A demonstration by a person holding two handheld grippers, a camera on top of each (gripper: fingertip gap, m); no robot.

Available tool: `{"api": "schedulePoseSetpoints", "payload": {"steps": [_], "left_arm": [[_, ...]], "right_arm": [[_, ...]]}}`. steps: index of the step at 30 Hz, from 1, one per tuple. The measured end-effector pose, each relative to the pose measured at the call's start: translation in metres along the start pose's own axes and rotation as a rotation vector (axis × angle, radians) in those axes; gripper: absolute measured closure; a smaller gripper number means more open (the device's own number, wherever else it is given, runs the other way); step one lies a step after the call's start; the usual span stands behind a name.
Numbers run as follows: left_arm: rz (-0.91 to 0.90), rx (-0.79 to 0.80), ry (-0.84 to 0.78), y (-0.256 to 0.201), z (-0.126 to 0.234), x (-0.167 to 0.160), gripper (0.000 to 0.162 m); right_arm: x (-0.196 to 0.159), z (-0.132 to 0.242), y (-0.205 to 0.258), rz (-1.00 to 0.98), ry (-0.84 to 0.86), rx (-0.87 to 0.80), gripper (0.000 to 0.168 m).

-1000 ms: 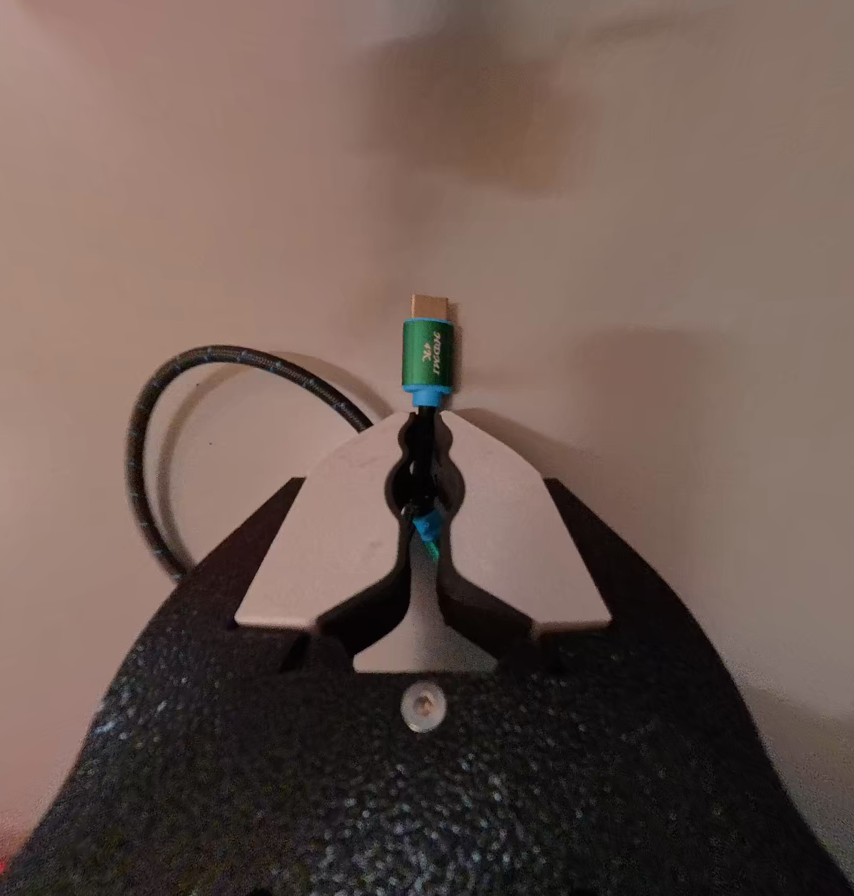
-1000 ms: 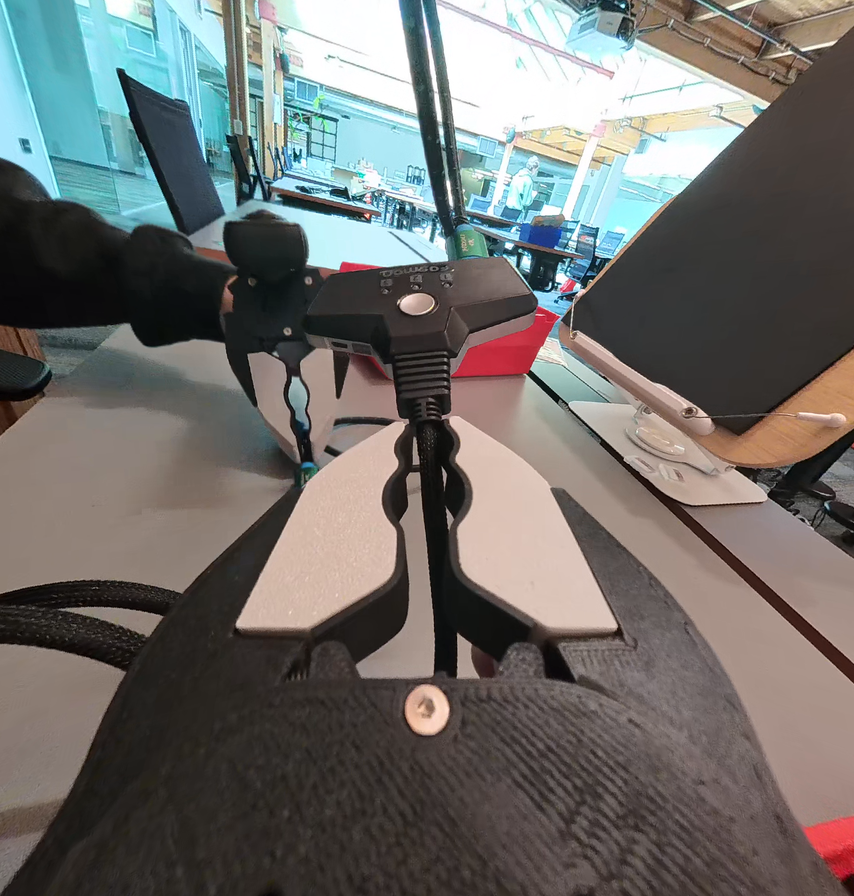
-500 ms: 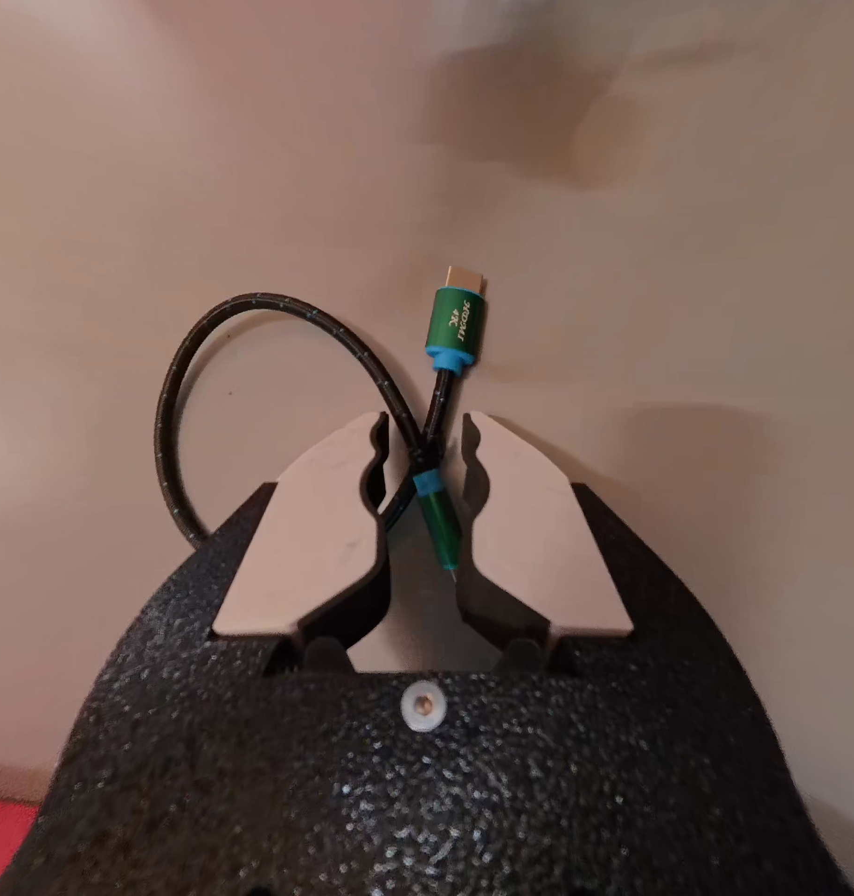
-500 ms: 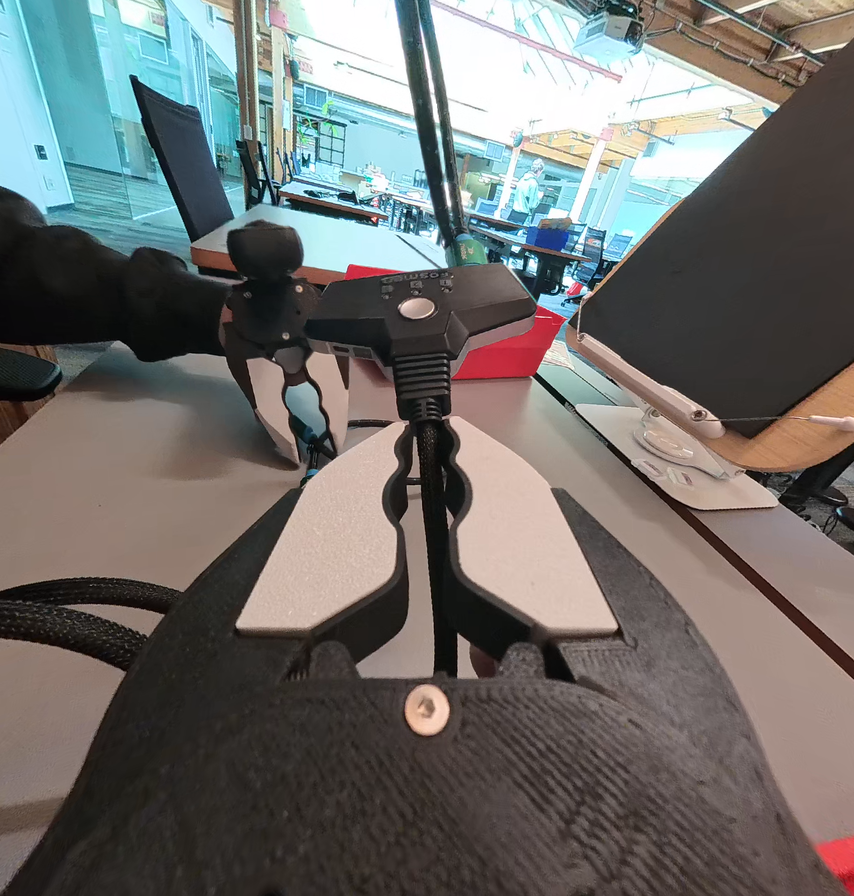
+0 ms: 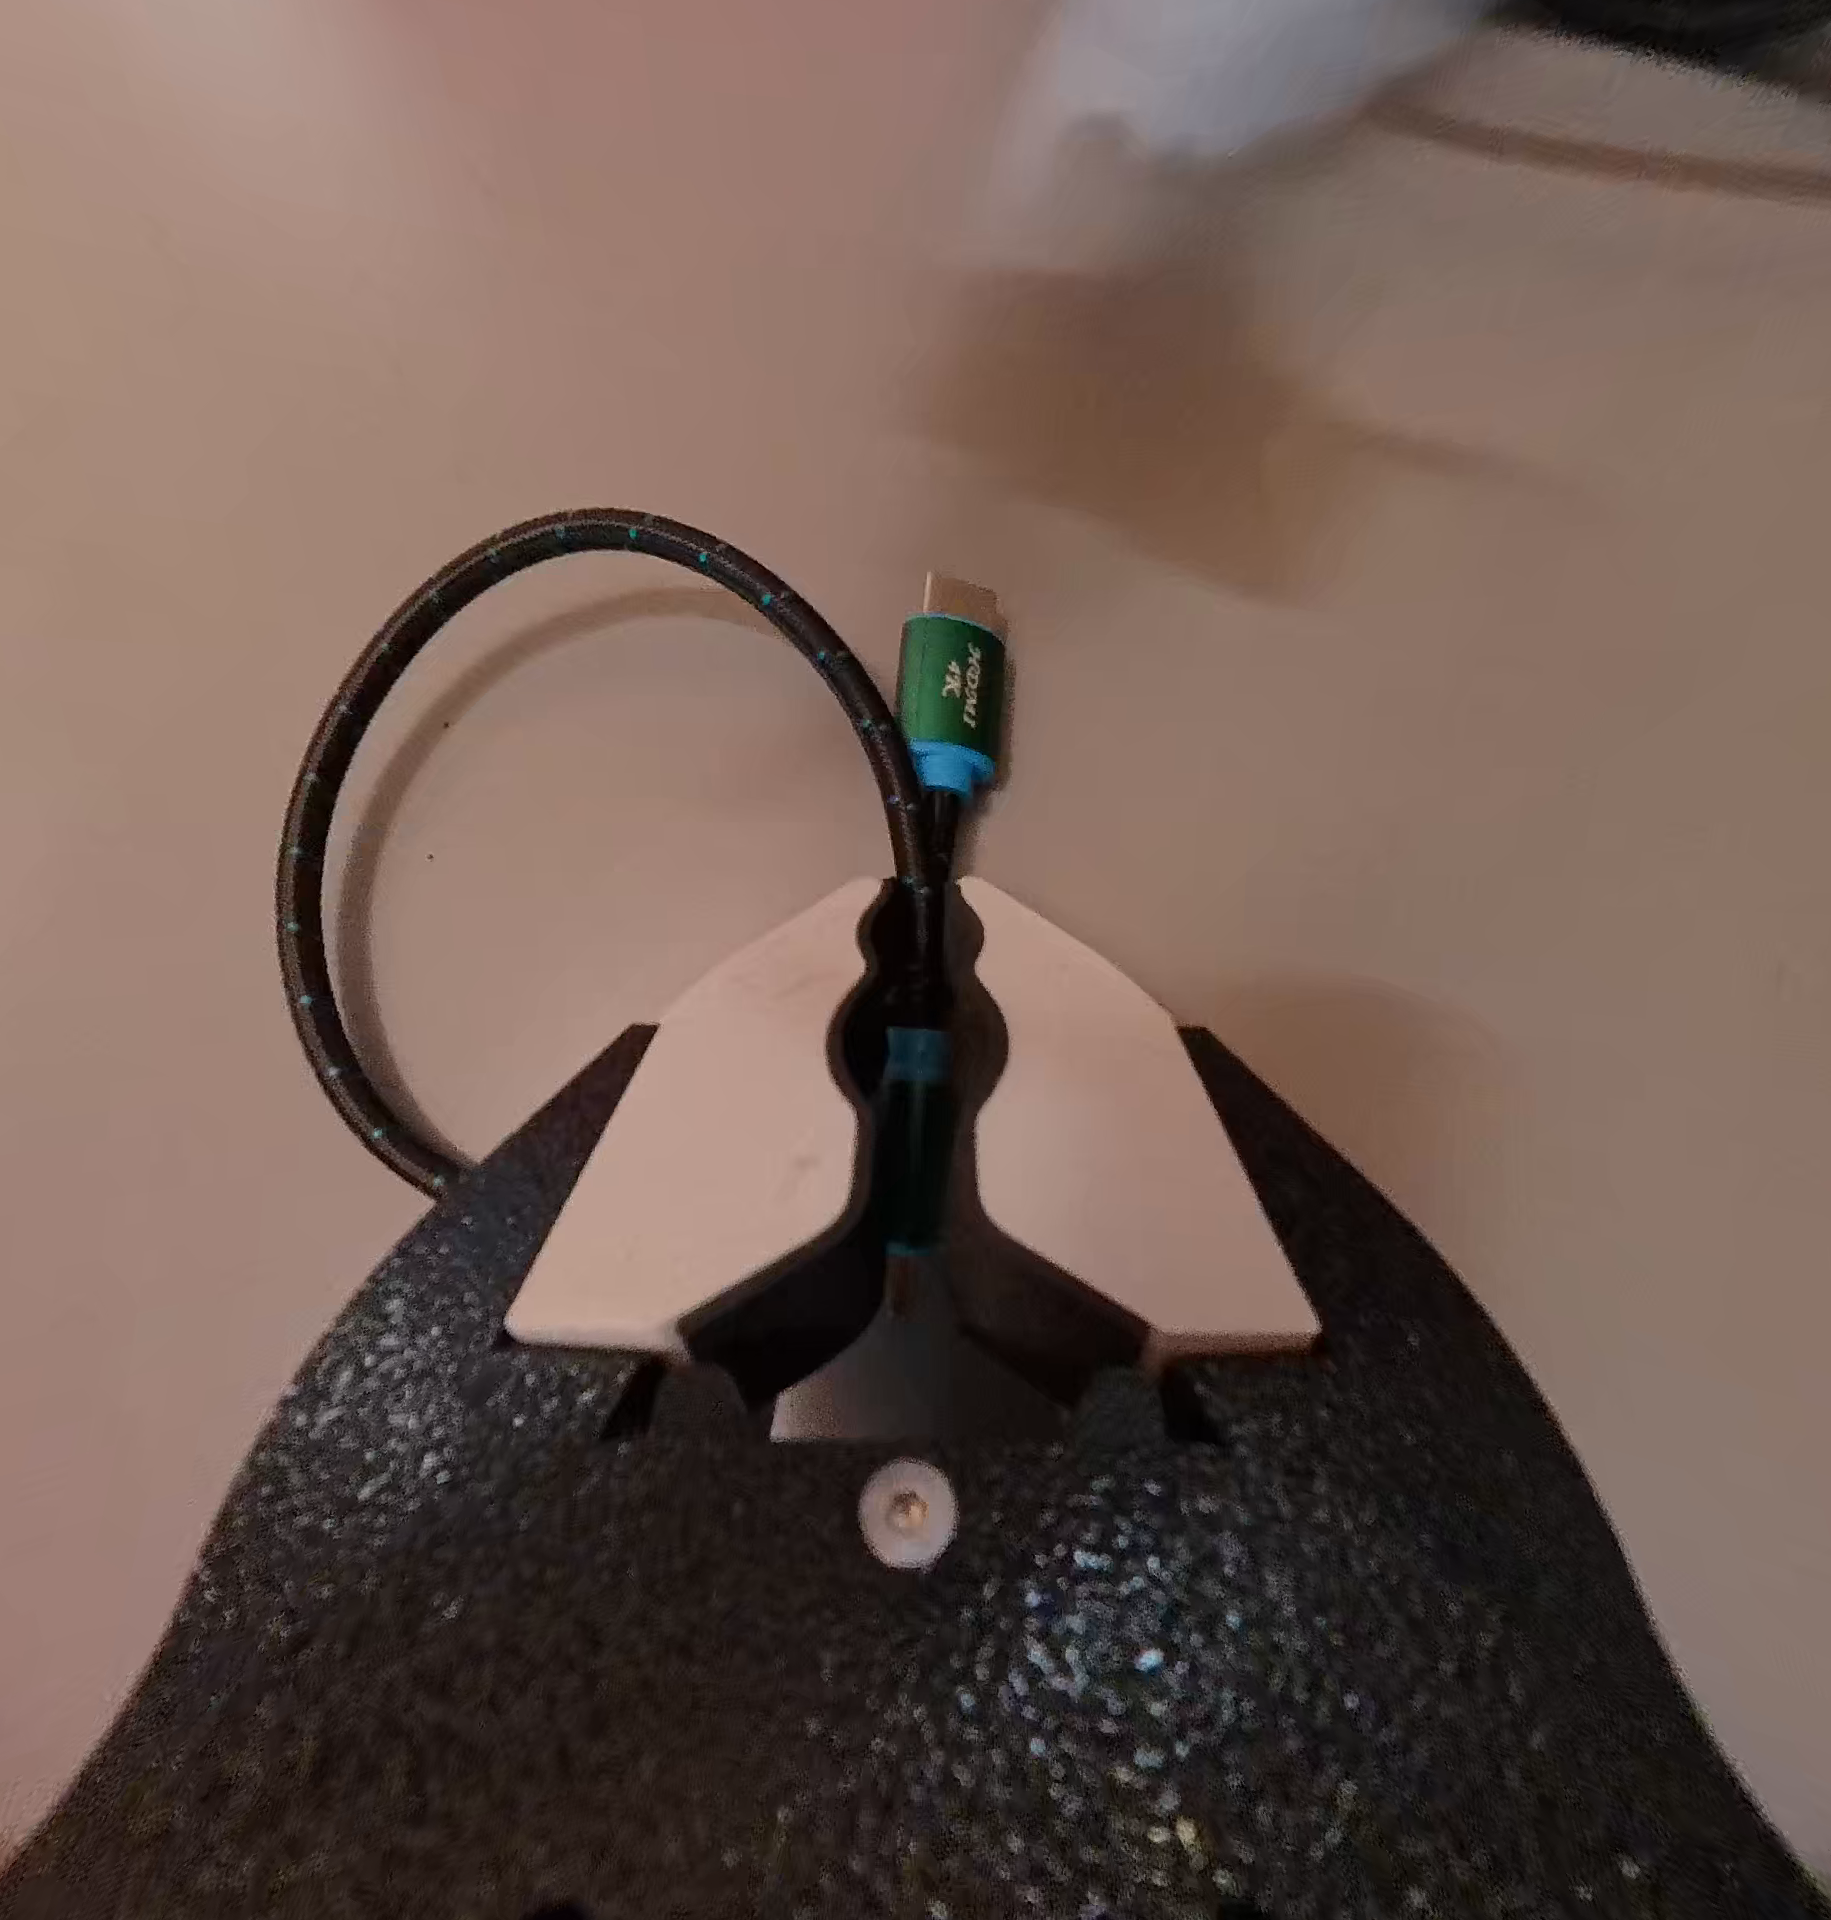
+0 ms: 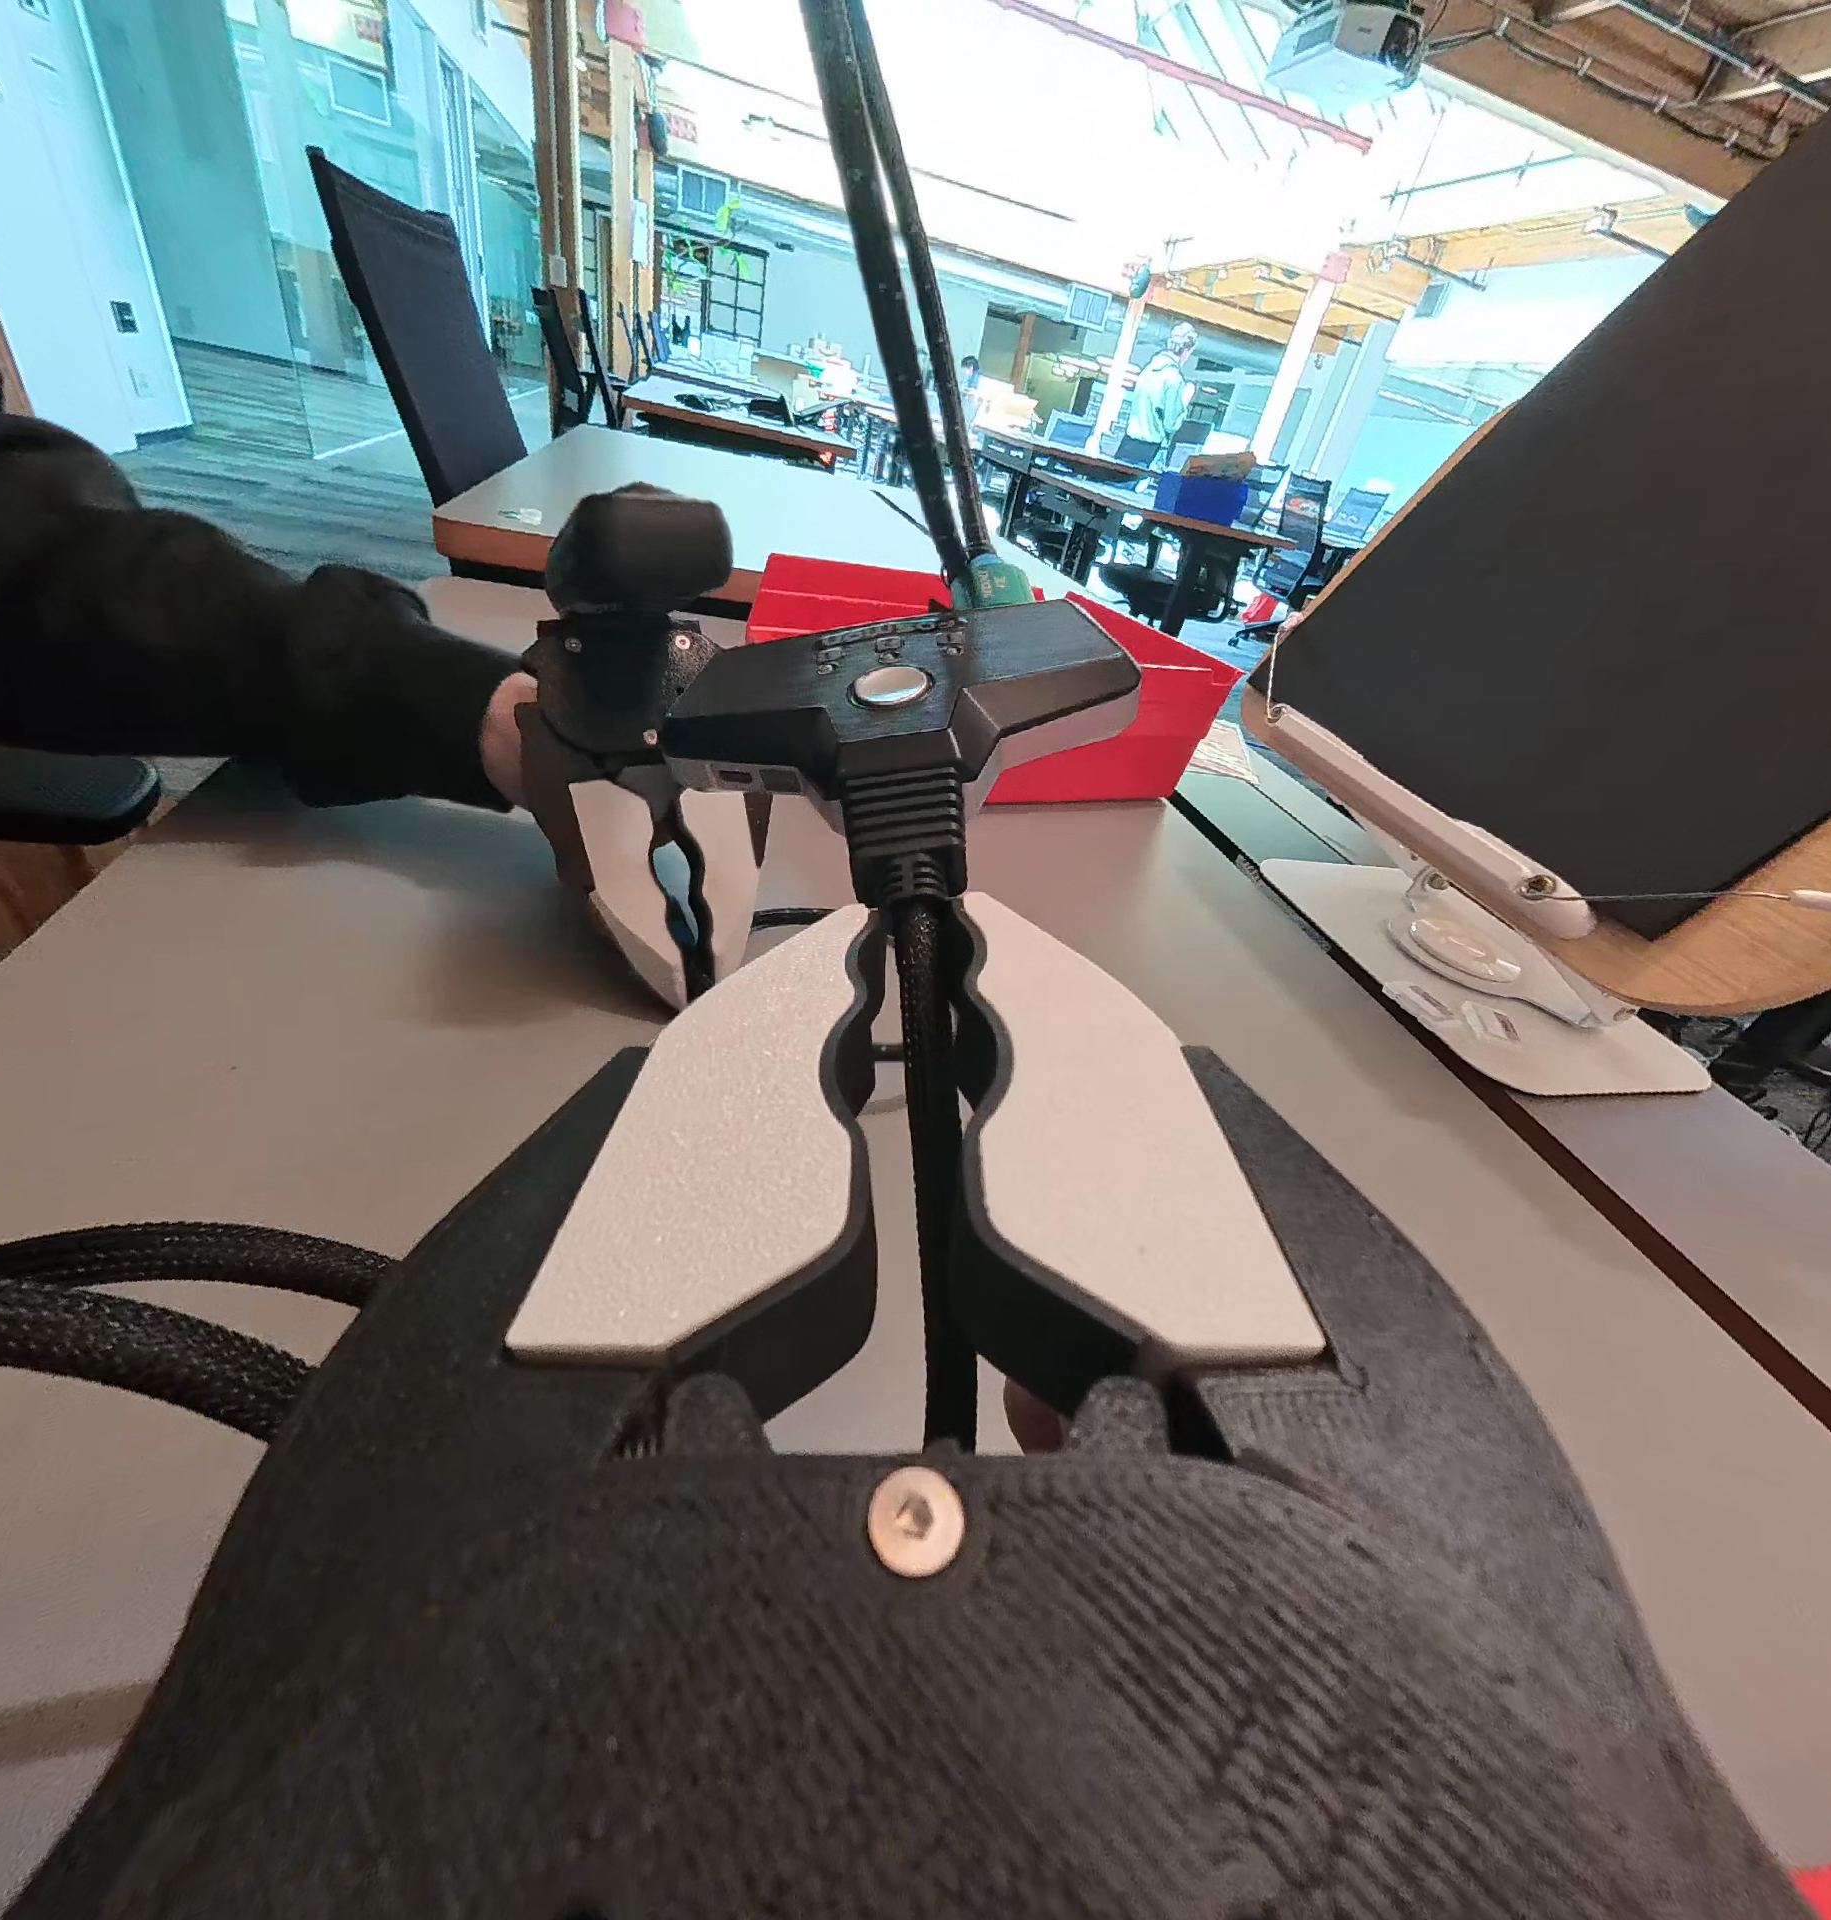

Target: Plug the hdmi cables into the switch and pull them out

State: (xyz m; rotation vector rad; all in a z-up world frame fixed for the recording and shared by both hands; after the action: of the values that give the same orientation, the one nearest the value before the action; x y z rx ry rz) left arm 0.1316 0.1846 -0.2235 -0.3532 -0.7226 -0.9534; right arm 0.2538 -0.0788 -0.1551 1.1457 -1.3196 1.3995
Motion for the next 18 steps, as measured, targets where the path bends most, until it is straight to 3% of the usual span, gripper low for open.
{"api": "schedulePoseSetpoints", "payload": {"steps": [3,11,18], "left_arm": [[0.052,0.025,-0.038,-0.003,0.016,0.016,0.155],[-0.069,0.111,0.097,-0.004,0.108,0.107,0.156],[-0.004,-0.007,0.162,0.021,0.125,0.138,0.156]], "right_arm": [[-0.001,0.002,-0.002,-0.005,-0.002,-0.012,0.158],[-0.001,0.002,0.0,-0.005,-0.034,0.02,0.157],[0.003,0.002,0.005,0.003,-0.104,0.095,0.157]]}}
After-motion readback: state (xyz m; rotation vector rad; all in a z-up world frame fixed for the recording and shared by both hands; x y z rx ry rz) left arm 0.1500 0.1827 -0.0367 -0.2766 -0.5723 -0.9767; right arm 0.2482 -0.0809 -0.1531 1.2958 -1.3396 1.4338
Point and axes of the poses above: each gripper's, where its closed fingertips meet, z back along the fingers, x out of its top, y = z × x across the jaws, the point moved 10 cm from there along z, back along the fingers, and after that the axes turned 3 degrees about -x, right-handed, at the moved point
